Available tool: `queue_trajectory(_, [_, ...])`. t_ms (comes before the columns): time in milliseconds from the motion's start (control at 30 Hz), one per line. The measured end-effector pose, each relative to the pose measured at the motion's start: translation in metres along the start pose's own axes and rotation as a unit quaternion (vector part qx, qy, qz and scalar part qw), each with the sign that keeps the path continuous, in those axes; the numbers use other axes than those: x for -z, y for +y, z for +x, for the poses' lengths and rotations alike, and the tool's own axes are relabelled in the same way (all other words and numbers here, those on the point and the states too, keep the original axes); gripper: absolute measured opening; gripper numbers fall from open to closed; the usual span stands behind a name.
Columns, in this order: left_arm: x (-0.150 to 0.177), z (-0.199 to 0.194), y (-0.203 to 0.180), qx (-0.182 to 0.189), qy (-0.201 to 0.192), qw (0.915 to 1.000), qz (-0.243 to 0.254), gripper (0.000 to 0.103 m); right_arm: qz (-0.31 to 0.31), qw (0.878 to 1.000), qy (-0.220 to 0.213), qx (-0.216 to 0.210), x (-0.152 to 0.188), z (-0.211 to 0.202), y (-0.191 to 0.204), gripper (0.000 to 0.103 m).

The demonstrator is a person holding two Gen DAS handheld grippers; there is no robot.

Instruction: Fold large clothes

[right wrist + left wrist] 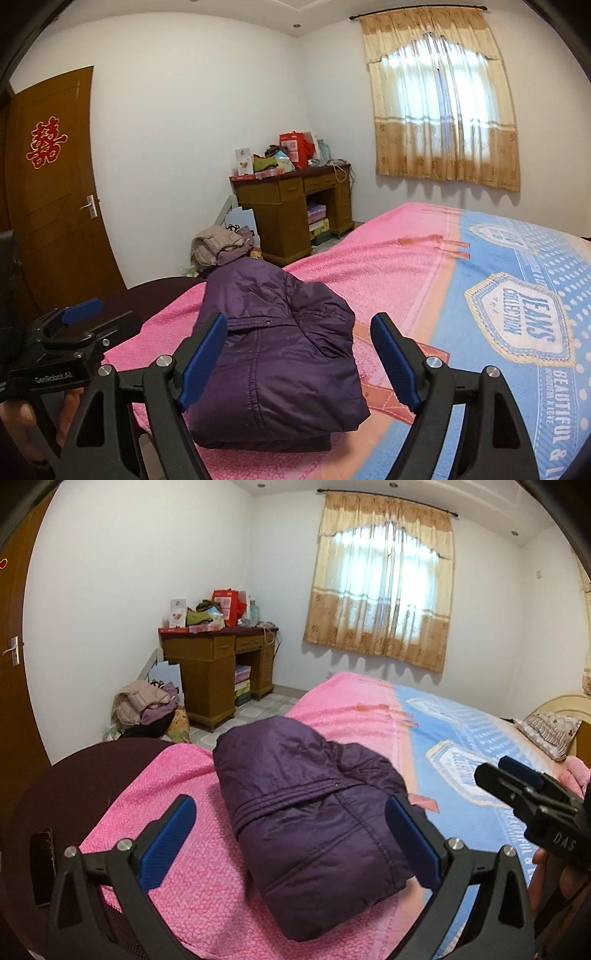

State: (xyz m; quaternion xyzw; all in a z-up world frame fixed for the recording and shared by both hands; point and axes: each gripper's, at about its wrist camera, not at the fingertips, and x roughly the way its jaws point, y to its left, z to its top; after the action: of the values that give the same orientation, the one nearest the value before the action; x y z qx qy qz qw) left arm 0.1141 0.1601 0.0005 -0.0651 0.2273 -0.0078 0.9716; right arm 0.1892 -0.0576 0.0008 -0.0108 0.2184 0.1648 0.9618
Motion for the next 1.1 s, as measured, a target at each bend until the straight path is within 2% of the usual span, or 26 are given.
queue_trajectory(367, [0.001, 0.003, 0.0, -0.001, 0.004, 1.0, -0.002, 0.103, -0.006, 1.0, 0.002, -0.022, 0.002, -0.001, 0.01, 0.081])
queue_trajectory(1100, [0.001, 0.0, 0.003, 0.0, 0.0, 1.0, -0.005, 0.103, -0.007, 0.999, 0.001, -0.033, 0.003, -0.004, 0.017, 0.081])
